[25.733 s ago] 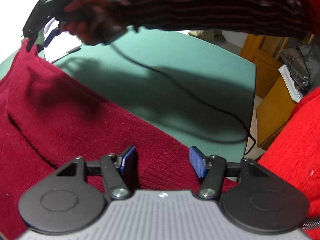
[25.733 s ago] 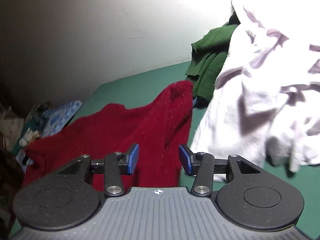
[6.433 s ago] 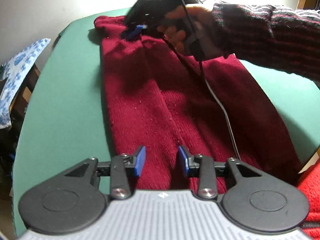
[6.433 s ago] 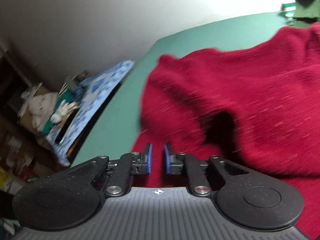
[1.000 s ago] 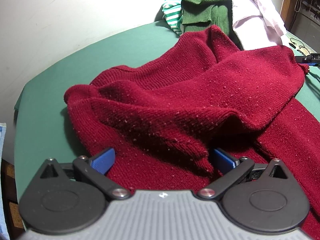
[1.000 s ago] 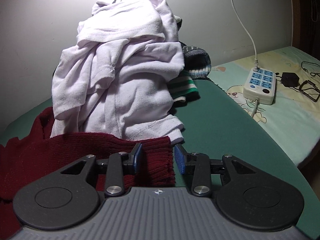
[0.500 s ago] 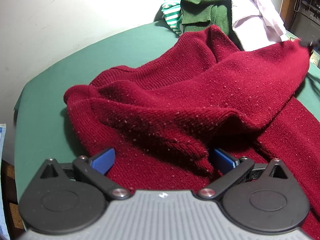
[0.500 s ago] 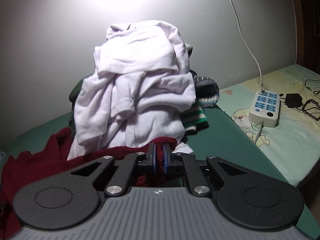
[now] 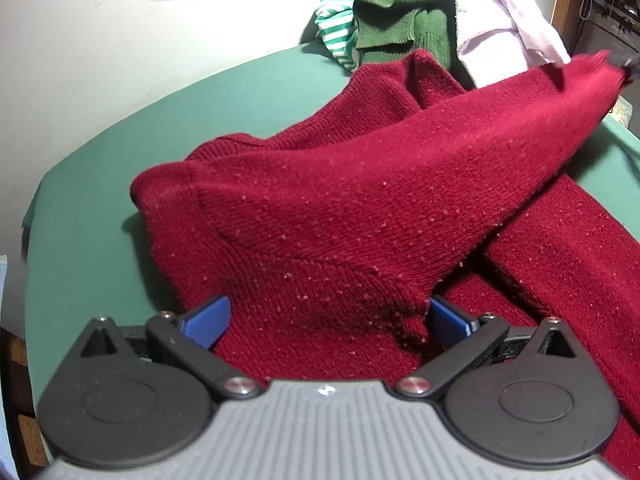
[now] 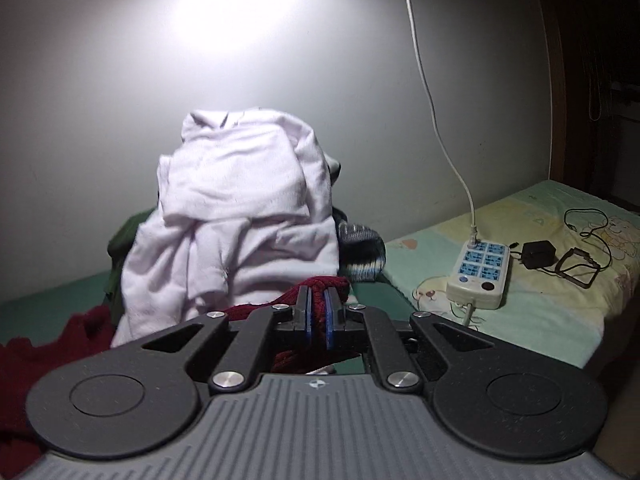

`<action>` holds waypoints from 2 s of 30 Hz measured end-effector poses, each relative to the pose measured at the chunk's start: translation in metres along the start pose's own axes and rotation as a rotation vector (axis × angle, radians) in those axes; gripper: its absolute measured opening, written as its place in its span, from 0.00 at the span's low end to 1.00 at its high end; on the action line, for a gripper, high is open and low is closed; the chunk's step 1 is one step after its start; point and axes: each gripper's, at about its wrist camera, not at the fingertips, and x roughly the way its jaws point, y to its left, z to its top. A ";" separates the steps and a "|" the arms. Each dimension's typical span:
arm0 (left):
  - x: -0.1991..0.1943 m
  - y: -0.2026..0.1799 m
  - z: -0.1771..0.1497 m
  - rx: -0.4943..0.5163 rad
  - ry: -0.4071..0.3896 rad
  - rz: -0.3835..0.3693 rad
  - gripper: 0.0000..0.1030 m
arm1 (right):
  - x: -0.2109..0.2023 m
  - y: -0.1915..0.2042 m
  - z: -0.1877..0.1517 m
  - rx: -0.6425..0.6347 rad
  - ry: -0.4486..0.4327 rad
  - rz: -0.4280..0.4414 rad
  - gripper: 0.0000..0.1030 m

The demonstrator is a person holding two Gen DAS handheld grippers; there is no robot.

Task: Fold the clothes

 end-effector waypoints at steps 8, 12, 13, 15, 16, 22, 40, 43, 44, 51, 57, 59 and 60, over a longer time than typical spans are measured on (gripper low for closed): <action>-0.021 -0.007 0.018 0.112 0.003 -0.036 0.94 | 0.031 0.004 -0.029 -0.120 0.103 -0.039 0.08; -0.019 -0.004 0.037 0.124 -0.009 -0.012 0.92 | 0.028 -0.004 -0.026 -0.096 0.118 -0.042 0.23; -0.014 0.000 0.042 0.113 -0.004 -0.005 0.92 | 0.024 -0.008 -0.024 -0.065 0.114 -0.044 0.33; -0.001 0.004 0.051 0.085 0.004 -0.001 0.90 | 0.019 -0.016 -0.021 -0.008 0.105 -0.049 0.36; 0.006 0.006 0.055 0.073 0.009 -0.002 0.90 | 0.018 -0.019 -0.020 0.009 0.108 -0.048 0.36; 0.024 0.008 0.059 -0.022 -0.016 -0.045 0.98 | 0.016 -0.024 -0.016 0.028 0.118 -0.018 0.37; 0.005 0.020 0.062 -0.011 -0.027 -0.041 0.93 | 0.059 -0.042 -0.019 0.258 0.193 0.133 0.44; 0.012 0.018 0.060 0.001 -0.008 -0.027 0.94 | 0.062 -0.041 -0.019 0.225 0.191 0.134 0.42; 0.013 0.017 0.060 0.003 -0.006 -0.025 0.94 | 0.062 -0.041 -0.018 0.221 0.207 0.148 0.18; 0.014 0.013 0.058 0.025 -0.003 -0.016 0.97 | 0.039 -0.044 -0.012 0.247 0.167 0.184 0.06; 0.004 0.017 0.063 0.049 -0.018 -0.035 0.87 | 0.011 -0.034 0.005 0.148 0.109 0.108 0.06; 0.001 0.019 0.065 0.065 -0.018 -0.028 0.80 | -0.003 -0.025 0.010 0.073 0.071 0.101 0.06; 0.000 0.020 0.066 0.070 -0.016 -0.025 0.76 | -0.010 -0.021 0.013 0.047 0.050 0.105 0.06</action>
